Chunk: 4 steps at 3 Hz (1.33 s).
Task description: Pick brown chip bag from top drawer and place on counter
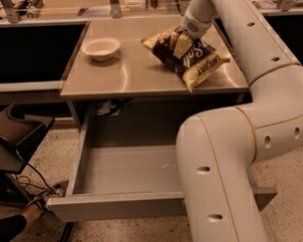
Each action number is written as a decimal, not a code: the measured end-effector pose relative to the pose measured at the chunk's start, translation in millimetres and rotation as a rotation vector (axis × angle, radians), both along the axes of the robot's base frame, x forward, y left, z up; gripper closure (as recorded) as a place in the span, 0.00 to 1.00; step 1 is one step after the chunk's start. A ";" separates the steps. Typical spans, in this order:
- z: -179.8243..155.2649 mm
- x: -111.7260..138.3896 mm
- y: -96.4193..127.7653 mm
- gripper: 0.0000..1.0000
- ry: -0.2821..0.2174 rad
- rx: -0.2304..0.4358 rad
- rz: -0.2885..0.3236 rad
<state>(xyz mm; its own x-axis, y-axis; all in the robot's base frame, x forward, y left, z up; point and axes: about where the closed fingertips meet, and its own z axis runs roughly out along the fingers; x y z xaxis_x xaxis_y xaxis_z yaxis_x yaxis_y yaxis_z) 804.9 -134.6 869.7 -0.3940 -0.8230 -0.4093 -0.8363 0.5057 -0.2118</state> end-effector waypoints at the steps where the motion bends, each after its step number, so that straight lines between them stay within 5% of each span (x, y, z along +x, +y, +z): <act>1: 0.0 0.0 0.0 0.58 0.000 0.000 0.000; 3: -0.1 0.0 0.0 0.12 0.000 0.000 0.000; 4: -0.1 0.1 0.0 0.00 0.000 0.000 0.000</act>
Offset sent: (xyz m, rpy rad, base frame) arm 0.0000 0.0000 0.0000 0.0000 0.0000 0.0000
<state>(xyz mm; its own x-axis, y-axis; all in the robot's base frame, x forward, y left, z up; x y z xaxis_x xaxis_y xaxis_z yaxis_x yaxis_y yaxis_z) 805.0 -134.6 869.6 -0.3940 -0.8230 -0.4093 -0.8363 0.5057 -0.2117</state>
